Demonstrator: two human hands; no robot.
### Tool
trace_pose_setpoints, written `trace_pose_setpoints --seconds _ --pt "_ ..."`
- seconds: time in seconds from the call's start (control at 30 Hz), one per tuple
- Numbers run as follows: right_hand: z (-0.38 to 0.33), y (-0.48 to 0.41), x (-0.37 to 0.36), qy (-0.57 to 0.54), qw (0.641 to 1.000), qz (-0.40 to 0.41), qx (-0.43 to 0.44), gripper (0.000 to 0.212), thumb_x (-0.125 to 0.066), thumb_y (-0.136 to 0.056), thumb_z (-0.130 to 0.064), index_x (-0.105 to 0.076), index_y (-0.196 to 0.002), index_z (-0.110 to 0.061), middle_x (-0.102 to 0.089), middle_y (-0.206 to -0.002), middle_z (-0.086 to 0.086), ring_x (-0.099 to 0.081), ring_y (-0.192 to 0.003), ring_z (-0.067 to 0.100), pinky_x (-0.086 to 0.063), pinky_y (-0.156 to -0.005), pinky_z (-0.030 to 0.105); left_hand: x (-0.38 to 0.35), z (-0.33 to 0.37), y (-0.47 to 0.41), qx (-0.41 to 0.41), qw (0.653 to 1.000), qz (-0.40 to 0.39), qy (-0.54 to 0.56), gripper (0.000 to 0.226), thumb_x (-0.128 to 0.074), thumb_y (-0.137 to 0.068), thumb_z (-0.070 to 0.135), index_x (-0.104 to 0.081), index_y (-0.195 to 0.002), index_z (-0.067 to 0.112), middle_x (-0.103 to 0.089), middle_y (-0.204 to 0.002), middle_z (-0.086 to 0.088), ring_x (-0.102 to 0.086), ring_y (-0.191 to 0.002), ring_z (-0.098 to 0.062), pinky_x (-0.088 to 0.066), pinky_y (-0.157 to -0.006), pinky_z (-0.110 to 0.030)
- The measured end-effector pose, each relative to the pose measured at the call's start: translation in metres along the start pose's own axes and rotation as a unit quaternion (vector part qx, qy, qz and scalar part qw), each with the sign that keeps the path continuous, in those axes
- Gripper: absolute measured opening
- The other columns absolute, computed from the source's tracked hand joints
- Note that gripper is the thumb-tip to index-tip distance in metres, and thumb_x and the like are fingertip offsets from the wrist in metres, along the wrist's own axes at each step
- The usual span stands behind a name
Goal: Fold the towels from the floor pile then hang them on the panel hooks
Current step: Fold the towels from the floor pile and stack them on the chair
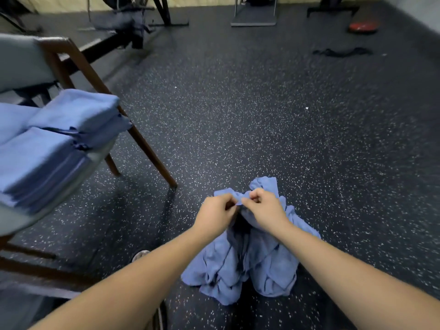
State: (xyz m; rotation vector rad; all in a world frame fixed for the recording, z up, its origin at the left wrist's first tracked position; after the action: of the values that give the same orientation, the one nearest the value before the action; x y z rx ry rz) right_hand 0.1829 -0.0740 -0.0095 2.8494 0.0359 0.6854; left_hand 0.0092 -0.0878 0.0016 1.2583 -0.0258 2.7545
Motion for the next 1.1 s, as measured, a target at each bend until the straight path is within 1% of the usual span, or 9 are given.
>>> trace_pose_setpoints --seconds 0.1,0.2,0.37,0.57,0.7,0.8,0.93,1.0,1.1 --pt "-0.049 0.005 0.033 -0.035 0.998 -0.012 0.051 0.020 -0.079 -0.095 -0.033 -0.071 -0.088 -0.016 -0.074 -0.080 0.000 -0.062 -0.074 0.011 -0.053 -0.078 0.038 0.042 0.036 -0.007 -0.021 0.999 0.012 0.034 0.013 -0.073 -0.095 0.026 -0.070 -0.084 0.033 -0.064 -0.065 0.020 -0.060 -0.066 0.009 -0.041 -0.062 -0.010" --pt "-0.102 0.021 0.067 -0.013 0.993 -0.036 0.109 0.026 -0.086 -0.089 -0.043 -0.073 -0.092 -0.020 -0.076 -0.086 -0.005 -0.065 -0.078 0.007 -0.054 -0.077 0.032 0.079 0.072 -0.010 -0.021 0.997 0.016 0.077 0.013 -0.071 -0.095 0.027 -0.069 -0.082 0.029 -0.071 -0.072 0.011 -0.061 -0.066 -0.002 -0.048 -0.065 -0.021" --pt "-0.179 0.051 0.128 0.020 0.980 -0.084 0.178 0.029 -0.093 -0.083 -0.024 -0.075 -0.105 -0.017 -0.079 -0.096 -0.001 -0.069 -0.081 0.000 -0.054 -0.077 0.019 0.135 0.124 -0.012 -0.041 0.983 0.005 0.177 0.018 -0.074 -0.091 0.032 -0.069 -0.080 0.018 -0.063 -0.070 0.007 -0.051 -0.067 -0.013 -0.043 -0.070 -0.035" --pt "-0.237 0.078 0.164 0.057 0.956 -0.066 0.280 0.024 -0.086 -0.085 -0.012 -0.072 -0.104 -0.018 -0.078 -0.096 0.011 -0.074 -0.089 0.024 -0.058 -0.091 0.052 0.195 0.193 0.004 -0.132 0.968 0.032 0.213 0.023 -0.075 -0.096 0.029 -0.062 -0.077 0.025 -0.060 -0.071 0.011 -0.050 -0.069 -0.010 -0.041 -0.070 -0.033" --pt "-0.270 0.093 0.184 0.057 0.936 -0.002 0.348 0.009 -0.078 -0.093 -0.012 -0.077 -0.097 -0.020 -0.080 -0.092 0.003 -0.076 -0.095 0.031 -0.060 -0.091 0.051 0.228 0.219 0.022 -0.187 0.953 0.073 0.227 0.024 -0.070 -0.100 0.037 -0.060 -0.089 0.017 -0.061 -0.077 0.006 -0.052 -0.073 -0.012 -0.044 -0.072 -0.036" --pt "-0.280 0.096 0.197 0.029 0.939 0.052 0.338 0.008 -0.071 -0.093 -0.017 -0.076 -0.089 -0.021 -0.080 -0.087 -0.002 -0.075 -0.090 0.029 -0.058 -0.088 0.051 0.245 0.214 0.027 -0.179 0.948 0.093 0.246 0.022 -0.063 -0.095 0.046 -0.058 -0.088 0.026 -0.065 -0.082 0.002 -0.057 -0.077 -0.017 -0.052 -0.078 -0.045" --pt "-0.280 0.094 0.211 -0.016 0.945 0.106 0.310 0.013 -0.064 -0.089 -0.016 -0.073 -0.084 -0.024 -0.077 -0.083 0.000 -0.063 -0.077 0.015 -0.049 -0.075 0.040 0.260 0.199 0.029 -0.199 0.960 0.116 0.158 0.015 -0.068 -0.099 0.035 -0.059 -0.089 0.029 -0.067 -0.077 0.012 -0.056 -0.071 -0.010 -0.045 -0.072 -0.033" --pt "-0.281 0.095 0.217 0.003 0.945 0.114 0.306 0.016 -0.062 -0.091 -0.014 -0.072 -0.084 -0.024 -0.076 -0.083 -0.003 -0.061 -0.077 0.012 -0.047 -0.075 0.038 0.265 0.191 0.032 -0.220 0.965 0.137 0.035 0.016 -0.073 -0.098 0.027 -0.061 -0.088 0.030 -0.065 -0.073 0.017 -0.053 -0.065 -0.002 -0.042 -0.065 -0.021" --pt "-0.275 0.092 0.229 0.023 0.944 0.135 0.301 0.018 -0.059 -0.093 -0.016 -0.070 -0.084 -0.028 -0.075 -0.084 -0.003 -0.063 -0.079 0.014 -0.048 -0.076 0.038 0.272 0.173 0.028 -0.214 0.966 0.143 -0.035 0.017 -0.075 -0.097 0.024 -0.065 -0.086 0.030 -0.065 -0.070 0.018 -0.055 -0.061 -0.001 -0.040 -0.060 -0.018"
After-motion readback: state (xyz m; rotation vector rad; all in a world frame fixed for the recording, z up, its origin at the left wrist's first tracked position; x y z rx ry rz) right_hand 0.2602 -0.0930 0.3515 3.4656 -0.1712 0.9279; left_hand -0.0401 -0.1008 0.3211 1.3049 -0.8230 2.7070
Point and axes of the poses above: each hand's wrist, its own y-axis away from the middle knuckle, its own x-axis out of the back of the hand, z = x × y, the point moved 1 cm from there along -y, towards the middle knuckle
